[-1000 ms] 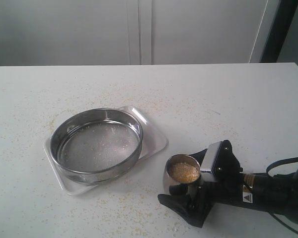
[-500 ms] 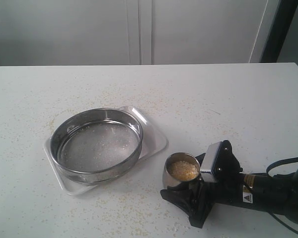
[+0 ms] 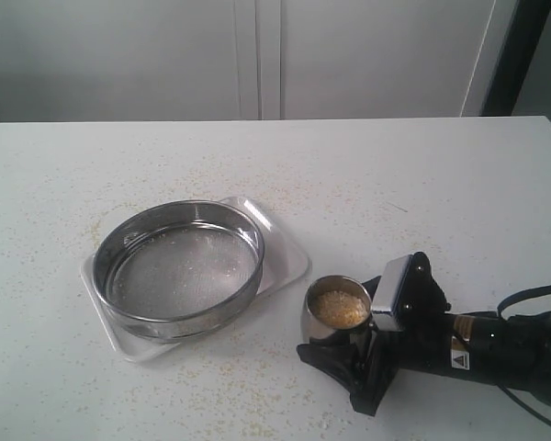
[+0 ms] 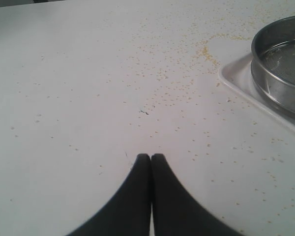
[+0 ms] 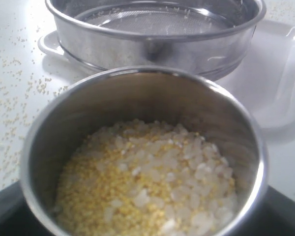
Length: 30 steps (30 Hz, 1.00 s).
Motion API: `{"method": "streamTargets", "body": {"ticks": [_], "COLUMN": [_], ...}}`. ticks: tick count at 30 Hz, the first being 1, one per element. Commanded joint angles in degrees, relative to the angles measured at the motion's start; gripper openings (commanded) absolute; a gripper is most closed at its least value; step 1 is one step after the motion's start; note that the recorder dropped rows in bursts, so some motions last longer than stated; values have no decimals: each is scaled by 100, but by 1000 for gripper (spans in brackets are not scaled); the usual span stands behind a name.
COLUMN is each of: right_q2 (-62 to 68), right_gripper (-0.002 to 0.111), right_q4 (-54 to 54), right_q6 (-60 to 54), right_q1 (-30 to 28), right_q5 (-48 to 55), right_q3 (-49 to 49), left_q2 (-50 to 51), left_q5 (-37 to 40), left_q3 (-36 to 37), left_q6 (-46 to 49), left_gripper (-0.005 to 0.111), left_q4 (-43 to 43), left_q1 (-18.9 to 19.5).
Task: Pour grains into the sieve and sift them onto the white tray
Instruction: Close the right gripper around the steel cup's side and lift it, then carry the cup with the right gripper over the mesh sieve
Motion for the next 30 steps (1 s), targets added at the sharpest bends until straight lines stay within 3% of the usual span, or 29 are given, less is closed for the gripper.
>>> {"method": "streamTargets", "body": {"ticks": [1,9,15,21,30], "right_q2": [-442,-1301,-1974,-2464,-2594], "right_gripper": [0,0,0,0,0], "right_q4": [-46,-58,-102,-410,-1167], "right_q6": [303,716,1228,1953,3439], "right_q1": [15,15,84,410,1443], "right_q5": [-214,-214,428,1393,3674], "right_q3": [-21,-21,-131,-554,-2080], "left_q2": [-25,-25,-25,-25,-25], "left_q5": [3,3,3,3,3], "left_q3": [21,21,21,21,21], "left_q6": [0,0,0,0,0], "left_gripper": [0,0,0,0,0], "left_q4": [-53,-53,-53,-53,-53], "left_q1": [13,13,13,13,13]}}
